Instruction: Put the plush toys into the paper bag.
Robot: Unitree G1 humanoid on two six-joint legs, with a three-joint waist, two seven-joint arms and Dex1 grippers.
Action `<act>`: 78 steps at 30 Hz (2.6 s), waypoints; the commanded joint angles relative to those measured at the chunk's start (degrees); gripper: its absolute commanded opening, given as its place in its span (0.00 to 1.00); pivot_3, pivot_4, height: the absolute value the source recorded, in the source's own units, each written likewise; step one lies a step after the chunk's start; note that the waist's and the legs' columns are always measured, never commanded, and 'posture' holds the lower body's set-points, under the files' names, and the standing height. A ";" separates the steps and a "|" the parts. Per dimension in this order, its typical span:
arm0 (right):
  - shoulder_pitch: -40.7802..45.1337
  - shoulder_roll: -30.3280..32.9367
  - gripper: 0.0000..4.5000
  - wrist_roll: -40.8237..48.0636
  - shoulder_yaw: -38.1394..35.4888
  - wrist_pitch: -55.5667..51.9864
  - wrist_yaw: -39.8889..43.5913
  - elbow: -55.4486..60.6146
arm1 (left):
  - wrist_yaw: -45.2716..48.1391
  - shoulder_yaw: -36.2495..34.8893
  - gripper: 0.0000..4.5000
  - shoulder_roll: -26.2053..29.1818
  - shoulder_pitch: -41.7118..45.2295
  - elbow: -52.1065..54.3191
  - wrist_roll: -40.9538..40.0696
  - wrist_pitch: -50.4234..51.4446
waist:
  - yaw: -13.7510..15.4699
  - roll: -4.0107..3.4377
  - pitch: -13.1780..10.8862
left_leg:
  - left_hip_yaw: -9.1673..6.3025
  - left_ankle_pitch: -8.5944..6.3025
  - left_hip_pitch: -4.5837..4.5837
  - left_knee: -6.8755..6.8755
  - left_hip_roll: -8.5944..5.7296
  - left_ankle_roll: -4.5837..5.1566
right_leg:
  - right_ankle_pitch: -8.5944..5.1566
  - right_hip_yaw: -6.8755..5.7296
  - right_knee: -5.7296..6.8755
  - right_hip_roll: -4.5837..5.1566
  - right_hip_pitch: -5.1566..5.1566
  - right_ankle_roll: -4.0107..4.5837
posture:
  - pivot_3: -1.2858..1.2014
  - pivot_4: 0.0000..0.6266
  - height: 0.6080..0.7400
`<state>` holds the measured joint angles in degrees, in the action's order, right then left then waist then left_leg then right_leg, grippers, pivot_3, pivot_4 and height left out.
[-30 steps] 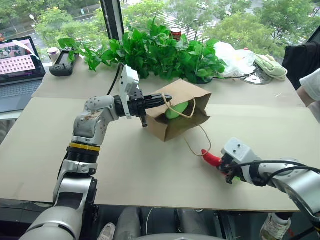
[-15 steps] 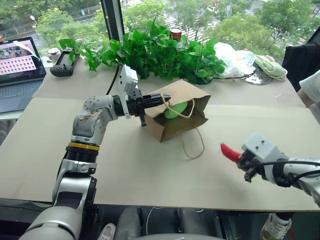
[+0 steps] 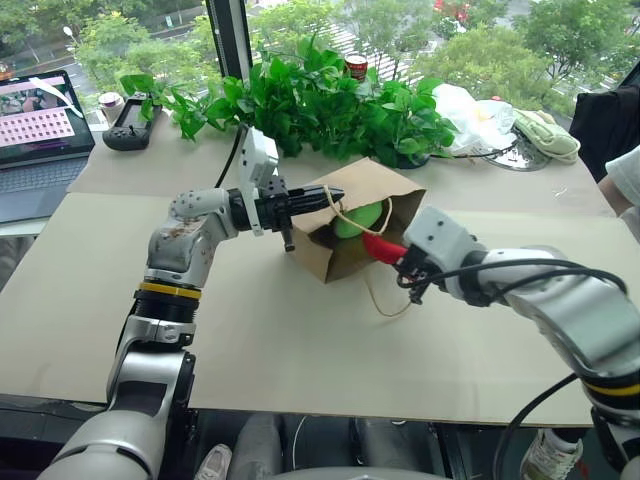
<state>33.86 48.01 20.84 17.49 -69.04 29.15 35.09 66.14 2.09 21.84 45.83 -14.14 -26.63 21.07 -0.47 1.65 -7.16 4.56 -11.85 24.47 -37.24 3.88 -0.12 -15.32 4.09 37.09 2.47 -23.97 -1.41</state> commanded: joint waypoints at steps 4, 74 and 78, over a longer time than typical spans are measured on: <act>7.84 -5.73 0.01 -6.47 7.85 4.97 -0.59 -6.27 | 0.28 -0.33 0.00 -0.16 1.35 1.30 -0.16 -0.99 | -0.18 -0.01 0.01 | -0.03 0.01 0.12 0.01 0.01 0.01 | 0.00 -0.02 0.04 -0.02 -0.15 0.01 | 0.52 0.24 0.79; -12.29 -20.82 0.01 -4.89 -4.84 2.62 -8.05 -3.47 | 0.94 -0.24 0.00 -0.09 2.01 -0.27 0.33 -2.45 | -0.29 -0.03 0.02 | -0.11 0.03 0.09 -0.02 -0.01 0.03 | 0.01 -0.07 0.08 -0.03 -0.07 0.01 | 0.52 0.24 0.79; -9.53 -19.10 0.01 -3.27 -8.30 2.93 -6.16 0.38 | 1.20 -0.35 0.00 -0.52 2.15 -0.62 0.07 -2.75 | -0.28 -0.03 0.02 | -0.11 0.03 0.10 -0.02 0.00 0.03 | 0.01 -0.07 0.08 -0.03 -0.08 0.01 | 0.52 0.24 0.79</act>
<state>21.99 27.69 16.59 12.41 -68.14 21.57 30.64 66.99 2.29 21.40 46.26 -14.87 -26.57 19.70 -0.75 1.62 -7.14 4.45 -11.82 24.56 -37.26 3.87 -0.09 -15.31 4.02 37.17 2.43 -24.05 -1.40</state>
